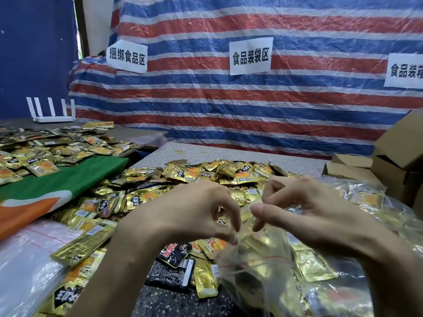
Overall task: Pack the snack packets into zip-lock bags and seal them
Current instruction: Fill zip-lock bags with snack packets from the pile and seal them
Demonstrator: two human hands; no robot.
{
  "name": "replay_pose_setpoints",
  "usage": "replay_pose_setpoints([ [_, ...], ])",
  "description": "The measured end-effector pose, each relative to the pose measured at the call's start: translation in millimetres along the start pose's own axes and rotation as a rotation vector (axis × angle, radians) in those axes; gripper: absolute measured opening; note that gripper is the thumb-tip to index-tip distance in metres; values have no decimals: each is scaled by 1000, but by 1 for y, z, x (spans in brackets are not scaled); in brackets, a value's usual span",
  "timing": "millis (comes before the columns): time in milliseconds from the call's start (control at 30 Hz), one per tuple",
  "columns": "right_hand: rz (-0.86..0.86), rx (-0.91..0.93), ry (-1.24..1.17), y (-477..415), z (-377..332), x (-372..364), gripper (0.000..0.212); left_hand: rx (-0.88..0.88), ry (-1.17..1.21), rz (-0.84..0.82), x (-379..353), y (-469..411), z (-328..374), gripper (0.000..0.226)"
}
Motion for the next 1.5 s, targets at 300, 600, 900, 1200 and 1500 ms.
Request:
replay_pose_setpoints([
  [300, -193, 20, 41, 5, 4, 2, 11, -113, 278, 194, 21, 6, -7, 39],
  [600, -135, -66, -149, 8, 33, 12, 8, -91, 420, 160, 42, 26, -19, 16],
  [900, -82, -31, -221, 12, 31, 18, 14, -44, 462, 268, 56, 38, -23, 29],
  [1200, 77, -90, -214, 9, 34, 18, 23, 48, 371, 297, 60, 40, -39, 23],
  [1500, 217, -124, -208, 9, 32, 24, 29, -8, 437, 270, 60, 39, -43, 12],
])
Point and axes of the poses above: each hand's wrist, its own y-axis away from the middle knuckle, its own x-axis out of the back of the hand, z = x × y, the point moved 3 cm from there along -y, towards the middle knuckle, and after that the axes turned 13 degrees about y, right-handed, at the moved point
